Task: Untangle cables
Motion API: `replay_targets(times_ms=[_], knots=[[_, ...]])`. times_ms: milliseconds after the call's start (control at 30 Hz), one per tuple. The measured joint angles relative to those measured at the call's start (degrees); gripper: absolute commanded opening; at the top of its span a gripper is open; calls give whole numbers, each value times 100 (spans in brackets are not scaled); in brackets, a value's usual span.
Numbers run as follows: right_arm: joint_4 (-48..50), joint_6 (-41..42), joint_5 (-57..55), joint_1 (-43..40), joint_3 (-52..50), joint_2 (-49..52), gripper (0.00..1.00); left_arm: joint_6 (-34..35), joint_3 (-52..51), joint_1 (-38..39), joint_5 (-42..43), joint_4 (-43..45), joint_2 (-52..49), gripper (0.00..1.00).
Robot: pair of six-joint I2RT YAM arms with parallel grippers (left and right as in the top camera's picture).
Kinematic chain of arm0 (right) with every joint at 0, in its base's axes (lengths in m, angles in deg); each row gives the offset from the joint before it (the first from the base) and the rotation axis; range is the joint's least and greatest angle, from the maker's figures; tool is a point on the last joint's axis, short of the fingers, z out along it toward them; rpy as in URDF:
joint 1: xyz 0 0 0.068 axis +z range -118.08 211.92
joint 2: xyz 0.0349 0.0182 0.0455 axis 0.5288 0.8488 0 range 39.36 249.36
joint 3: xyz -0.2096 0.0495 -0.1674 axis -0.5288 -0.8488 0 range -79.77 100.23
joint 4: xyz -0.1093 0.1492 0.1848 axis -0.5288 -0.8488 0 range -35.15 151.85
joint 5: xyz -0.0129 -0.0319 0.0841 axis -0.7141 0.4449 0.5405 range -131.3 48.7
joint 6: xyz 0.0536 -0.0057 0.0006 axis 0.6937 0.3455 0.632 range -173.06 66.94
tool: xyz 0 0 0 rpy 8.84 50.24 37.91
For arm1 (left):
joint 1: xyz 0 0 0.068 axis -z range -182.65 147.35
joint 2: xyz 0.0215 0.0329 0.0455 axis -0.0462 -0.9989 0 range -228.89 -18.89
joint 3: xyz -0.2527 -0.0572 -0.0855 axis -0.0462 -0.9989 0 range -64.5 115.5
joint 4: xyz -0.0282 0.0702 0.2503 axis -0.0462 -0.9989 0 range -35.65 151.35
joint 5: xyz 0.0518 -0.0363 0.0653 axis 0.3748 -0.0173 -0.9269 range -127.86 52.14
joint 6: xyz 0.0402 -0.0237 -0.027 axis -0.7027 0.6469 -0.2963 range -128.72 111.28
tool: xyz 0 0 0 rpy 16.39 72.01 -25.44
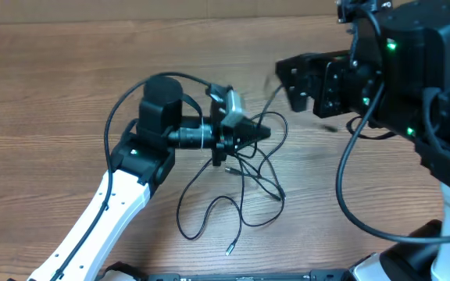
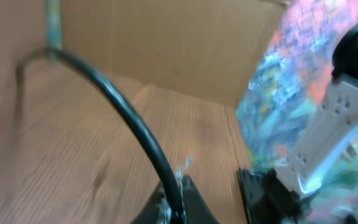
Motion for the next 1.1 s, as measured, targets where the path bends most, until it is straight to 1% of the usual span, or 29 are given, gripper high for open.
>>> replay_targets(times_ms=[33,100,133,167,433,567,667,700,833,967,1100], knots=[[-11,-4,-50,0,-111,-2,100,332,37,-48,-20,256,13,4],[-11,-7,-68,0,-310,-2,100,909,164,-192,-103,459,83,4],[-9,-7,-74,0,-404,-2,100,1204,240,-289,-170,474,133,4],[-15,-7,-85,0,-518,0,100,1659,376,-474,-278,509,236,4],[-13,-55,-96,0,-647,0,100,3722,769,-1456,-599,599,533,4],[-17,-518,251,0,-647,0,100,5115,772,-1875,-881,632,549,4],[-13,-1032,684,0,-647,0,100,6192,772,-1954,-1025,1137,549,4],[-11,-1226,852,0,-649,0,100,6588,774,-1950,-1047,1425,549,4],[0,-2055,1694,0,-651,2,100,7814,787,-1950,-1064,2277,551,4],[74,-2736,2481,0,-651,70,100,8677,793,-1937,-1034,2688,551,4],[243,-3064,2999,0,-654,240,100,9027,793,-1897,-922,2649,551,4]])
